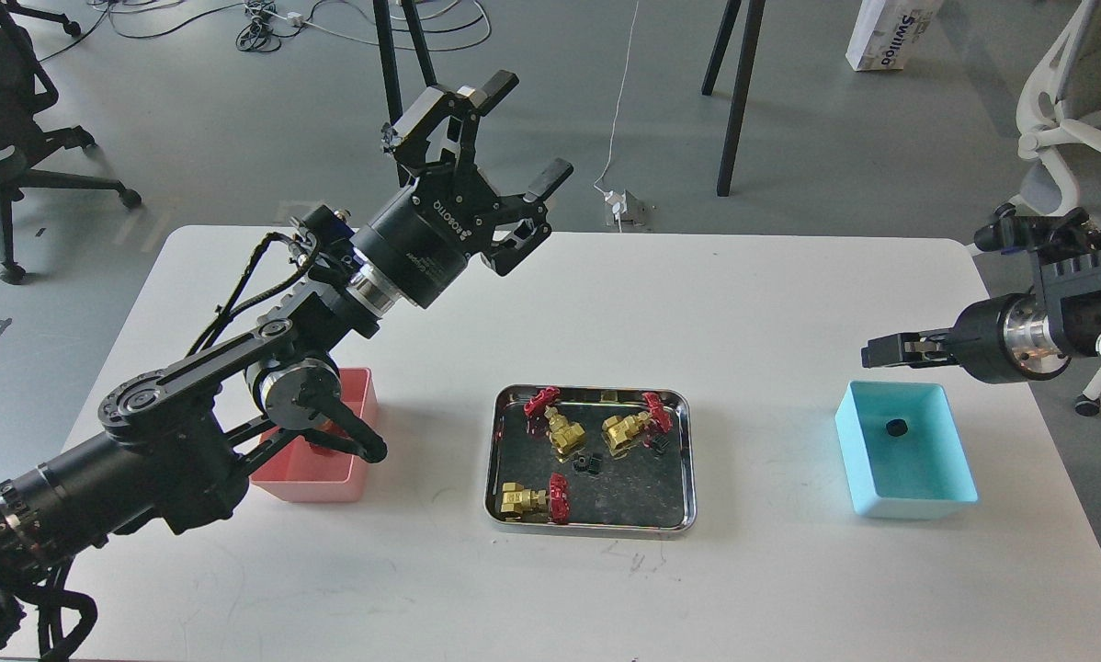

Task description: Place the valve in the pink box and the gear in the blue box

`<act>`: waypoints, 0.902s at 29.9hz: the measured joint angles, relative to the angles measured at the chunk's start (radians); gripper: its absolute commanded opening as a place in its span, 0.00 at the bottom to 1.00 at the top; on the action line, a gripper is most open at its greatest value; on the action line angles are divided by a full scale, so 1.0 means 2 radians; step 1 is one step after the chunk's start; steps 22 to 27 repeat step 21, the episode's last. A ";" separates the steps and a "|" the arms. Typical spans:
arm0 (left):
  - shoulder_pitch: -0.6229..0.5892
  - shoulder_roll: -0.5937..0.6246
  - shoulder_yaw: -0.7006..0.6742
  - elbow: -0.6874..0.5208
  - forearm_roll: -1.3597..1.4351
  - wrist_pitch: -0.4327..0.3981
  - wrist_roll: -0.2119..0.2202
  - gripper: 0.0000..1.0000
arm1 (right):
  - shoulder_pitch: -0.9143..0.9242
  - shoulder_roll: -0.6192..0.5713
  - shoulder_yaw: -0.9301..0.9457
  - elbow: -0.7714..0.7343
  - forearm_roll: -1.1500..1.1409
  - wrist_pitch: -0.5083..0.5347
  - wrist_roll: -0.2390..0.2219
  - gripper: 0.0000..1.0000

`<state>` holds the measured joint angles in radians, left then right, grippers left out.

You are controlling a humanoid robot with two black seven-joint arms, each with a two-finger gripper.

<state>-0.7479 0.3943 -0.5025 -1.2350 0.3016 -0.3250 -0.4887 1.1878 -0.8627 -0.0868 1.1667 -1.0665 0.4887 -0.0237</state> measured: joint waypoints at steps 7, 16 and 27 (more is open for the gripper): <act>-0.100 0.029 0.032 0.118 -0.005 -0.038 0.000 0.94 | -0.044 0.039 0.181 -0.105 0.295 -0.001 0.042 1.00; -0.171 -0.101 0.054 0.445 -0.063 -0.082 0.000 0.99 | -0.139 0.159 0.344 -0.216 0.585 0.000 0.129 1.00; -0.159 -0.131 0.051 0.477 -0.107 -0.082 0.000 0.99 | -0.131 0.207 0.355 -0.284 0.590 0.000 0.130 1.00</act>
